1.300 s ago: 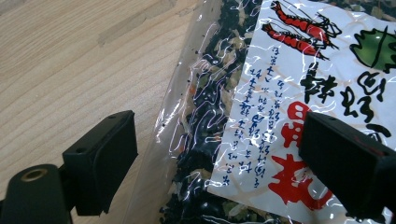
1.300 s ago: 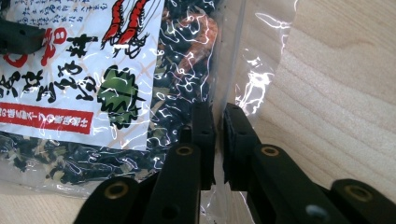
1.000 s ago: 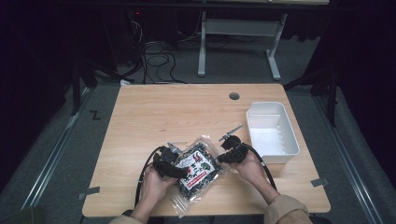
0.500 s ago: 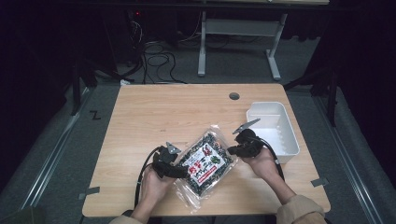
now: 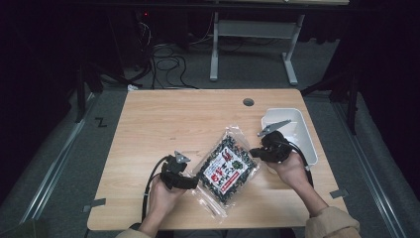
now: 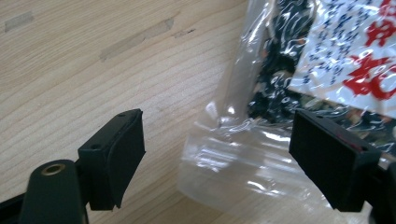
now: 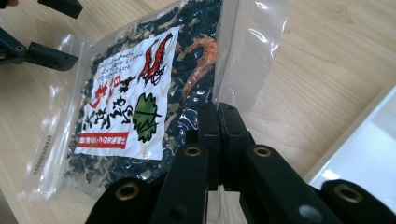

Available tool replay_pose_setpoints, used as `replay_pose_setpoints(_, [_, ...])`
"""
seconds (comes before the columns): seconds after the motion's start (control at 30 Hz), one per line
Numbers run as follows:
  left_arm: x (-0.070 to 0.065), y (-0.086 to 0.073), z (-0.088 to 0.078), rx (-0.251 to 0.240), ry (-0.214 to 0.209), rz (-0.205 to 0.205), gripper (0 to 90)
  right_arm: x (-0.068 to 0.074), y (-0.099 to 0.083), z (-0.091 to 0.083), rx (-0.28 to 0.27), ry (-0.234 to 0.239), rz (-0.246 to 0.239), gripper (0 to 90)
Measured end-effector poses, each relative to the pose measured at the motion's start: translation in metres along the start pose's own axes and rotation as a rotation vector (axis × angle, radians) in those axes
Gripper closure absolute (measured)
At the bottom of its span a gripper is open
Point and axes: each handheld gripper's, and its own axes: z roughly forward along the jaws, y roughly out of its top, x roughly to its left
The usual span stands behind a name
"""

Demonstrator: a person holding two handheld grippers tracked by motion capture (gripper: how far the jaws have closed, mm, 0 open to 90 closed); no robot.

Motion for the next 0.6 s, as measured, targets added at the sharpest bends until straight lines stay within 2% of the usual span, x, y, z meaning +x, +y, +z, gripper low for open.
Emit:
replay_pose_setpoints(0.1, [0.001,-0.001,-0.001,-0.006,0.002,-0.006,19.1,0.001,0.003,-0.008,-0.015,-0.006,-0.001,90.0])
replay_pose_setpoints(0.2, [0.002,-0.001,-0.001,-0.008,-0.001,-0.012,19.4,0.001,0.007,-0.018,-0.03,-0.013,-0.027,90.0])
replay_pose_setpoints(0.47, [0.003,-0.001,-0.002,-0.009,-0.006,-0.017,19.7,0.001,0.019,-0.031,-0.036,-0.029,-0.044,90.0])
replay_pose_setpoints(0.6, [0.004,-0.001,-0.002,-0.008,-0.017,-0.029,20.0,0.001,0.025,-0.036,-0.037,-0.039,-0.071,90.0])
